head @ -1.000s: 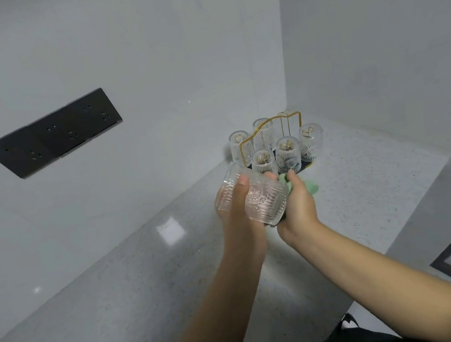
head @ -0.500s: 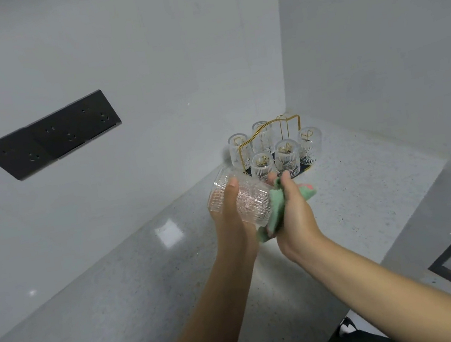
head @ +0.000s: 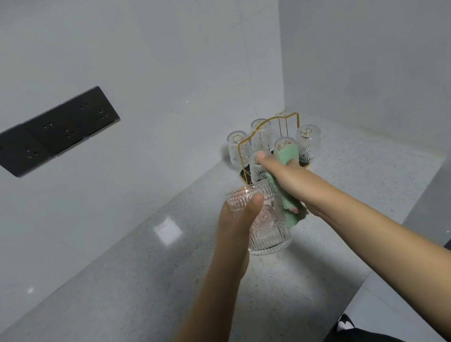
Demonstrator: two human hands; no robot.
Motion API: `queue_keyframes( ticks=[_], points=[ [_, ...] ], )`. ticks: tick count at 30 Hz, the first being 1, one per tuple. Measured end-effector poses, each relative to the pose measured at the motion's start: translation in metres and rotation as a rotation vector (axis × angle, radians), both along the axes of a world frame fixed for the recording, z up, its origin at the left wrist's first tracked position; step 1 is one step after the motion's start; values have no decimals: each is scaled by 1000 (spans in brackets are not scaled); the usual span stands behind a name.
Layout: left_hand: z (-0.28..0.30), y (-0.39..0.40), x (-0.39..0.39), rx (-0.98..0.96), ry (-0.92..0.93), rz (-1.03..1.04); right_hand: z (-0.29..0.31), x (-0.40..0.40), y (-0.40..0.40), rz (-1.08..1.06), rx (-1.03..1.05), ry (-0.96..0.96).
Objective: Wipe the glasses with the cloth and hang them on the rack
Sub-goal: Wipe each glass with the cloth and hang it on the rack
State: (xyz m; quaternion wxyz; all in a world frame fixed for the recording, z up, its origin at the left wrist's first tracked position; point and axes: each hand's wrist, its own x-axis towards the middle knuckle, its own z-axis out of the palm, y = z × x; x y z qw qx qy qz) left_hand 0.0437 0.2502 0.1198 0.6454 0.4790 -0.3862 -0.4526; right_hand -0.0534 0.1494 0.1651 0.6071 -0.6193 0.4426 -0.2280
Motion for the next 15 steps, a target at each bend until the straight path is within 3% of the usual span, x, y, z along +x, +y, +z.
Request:
queue_keyframes(
  ticks=[4,15],
  points=[
    [3,0,2,31,-66,-11,5,-4,5,-34,-179,-59],
    [11,3,2,10,74,-104,-6,6,20,-121,-566,-145]
  ],
)
